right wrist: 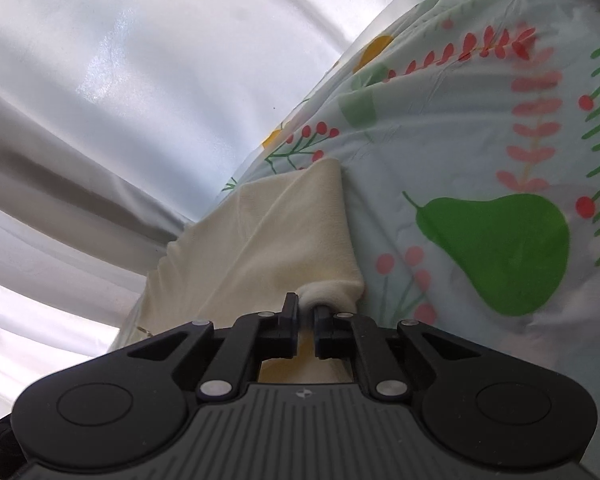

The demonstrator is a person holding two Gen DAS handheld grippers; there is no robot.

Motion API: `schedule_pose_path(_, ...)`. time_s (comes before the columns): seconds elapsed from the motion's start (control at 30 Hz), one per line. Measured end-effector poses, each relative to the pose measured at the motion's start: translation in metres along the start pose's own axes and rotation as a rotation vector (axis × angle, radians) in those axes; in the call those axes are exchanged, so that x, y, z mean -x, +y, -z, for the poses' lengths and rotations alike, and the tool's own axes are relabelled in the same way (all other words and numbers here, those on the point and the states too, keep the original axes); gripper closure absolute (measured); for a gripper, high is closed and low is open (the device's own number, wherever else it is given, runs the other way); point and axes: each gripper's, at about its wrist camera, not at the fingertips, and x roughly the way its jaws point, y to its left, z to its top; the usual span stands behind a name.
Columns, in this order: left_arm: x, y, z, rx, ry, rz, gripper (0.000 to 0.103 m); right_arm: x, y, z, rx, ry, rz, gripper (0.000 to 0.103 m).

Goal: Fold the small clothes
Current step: 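Fold the held sleeve across the sweater body with the right gripper, then release the sleeve on the body and withdraw the right gripper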

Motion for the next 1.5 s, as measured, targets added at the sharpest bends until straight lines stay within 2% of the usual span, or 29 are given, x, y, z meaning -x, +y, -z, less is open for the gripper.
schedule_pose_path(0.03, -0.008, 0.001, 0.006, -0.024, 0.022, -0.024, 0.097, 0.005, 0.001, -0.001, 0.022, 0.014, 0.001, 0.096)
schedule_pose_path(0.1, -0.017, 0.006, 0.016, -0.044, 0.050, -0.054, 0.097, 0.016, 0.008, -0.005, 0.101, 0.034, 0.015, 0.087)
schedule_pose_path(0.17, -0.019, 0.010, 0.022, -0.040, 0.055, -0.055, 0.097, 0.026, 0.017, -0.009, 0.189, 0.027, 0.021, 0.086)
schedule_pose_path(0.23, -0.020, 0.014, 0.024, -0.030, 0.053, -0.060, 0.097, 0.028, 0.033, -0.013, 0.312, -0.009, 0.070, 0.079)
schedule_pose_path(0.27, -0.020, 0.015, 0.024, -0.029, 0.052, -0.062, 0.097, 0.025, 0.043, -0.015, 0.386, -0.033, 0.115, 0.070)
schedule_pose_path(0.3, -0.020, 0.015, 0.024, -0.029, 0.052, -0.065, 0.097, 0.019, 0.051, -0.017, 0.443, -0.040, 0.148, 0.066)
schedule_pose_path(0.43, -0.016, 0.014, 0.022, -0.042, 0.050, -0.065, 0.097, -0.018, 0.073, -0.025, 0.599, -0.021, 0.221, 0.066)
schedule_pose_path(0.57, -0.016, 0.014, 0.020, -0.048, 0.047, -0.067, 0.097, -0.049, 0.084, -0.030, 0.689, 0.017, 0.280, 0.066)
schedule_pose_path(0.7, -0.017, 0.015, 0.020, -0.048, 0.042, -0.066, 0.097, -0.061, 0.092, -0.034, 0.759, 0.031, 0.220, 0.062)
schedule_pose_path(0.77, -0.016, 0.016, 0.019, -0.045, 0.034, -0.063, 0.097, -0.067, 0.093, -0.034, 0.782, 0.080, 0.162, 0.061)
schedule_pose_path(0.83, -0.017, 0.017, 0.017, -0.038, 0.032, -0.060, 0.097, -0.071, 0.092, -0.031, 0.824, 0.098, 0.161, 0.061)
schedule_pose_path(0.87, -0.017, 0.017, 0.017, -0.038, 0.032, -0.061, 0.097, -0.071, 0.094, -0.028, 0.862, 0.094, 0.161, 0.062)
schedule_pose_path(0.93, -0.019, 0.016, 0.016, -0.046, 0.029, -0.068, 0.097, -0.070, 0.096, -0.024, 0.896, 0.093, 0.156, 0.070)
schedule_pose_path(1.0, -0.019, 0.014, 0.015, -0.057, 0.020, -0.073, 0.097, -0.070, 0.099, -0.021, 0.911, 0.088, 0.147, 0.098)
schedule_pose_path(1.03, -0.019, 0.013, 0.014, -0.062, 0.012, -0.074, 0.097, -0.070, 0.101, -0.018, 0.937, 0.074, 0.164, 0.100)
schedule_pose_path(1.17, -0.017, 0.011, 0.012, -0.059, -0.012, -0.071, 0.096, -0.072, 0.105, -0.009, 0.995, -0.020, 0.240, 0.103)
schedule_pose_path(1.23, -0.021, 0.012, 0.013, -0.072, 0.000, -0.111, 0.093, -0.070, 0.101, -0.014, 0.972, -0.077, 0.315, 0.103)
schedule_pose_path(1.3, -0.024, 0.012, 0.016, -0.095, 0.028, -0.189, 0.077, -0.064, 0.101, -0.019, 0.929, -0.086, 0.338, 0.103)
schedule_pose_path(1.37, -0.018, 0.011, 0.021, -0.118, 0.015, -0.237, 0.070, -0.051, 0.103, -0.018, 0.903, -0.050, 0.269, 0.103)
schedule_pose_path(1.5, 0.003, 0.006, 0.029, -0.124, -0.039, -0.219, 0.061, -0.035, 0.113, 0.006, 0.949, 0.025, 0.143, 0.103)
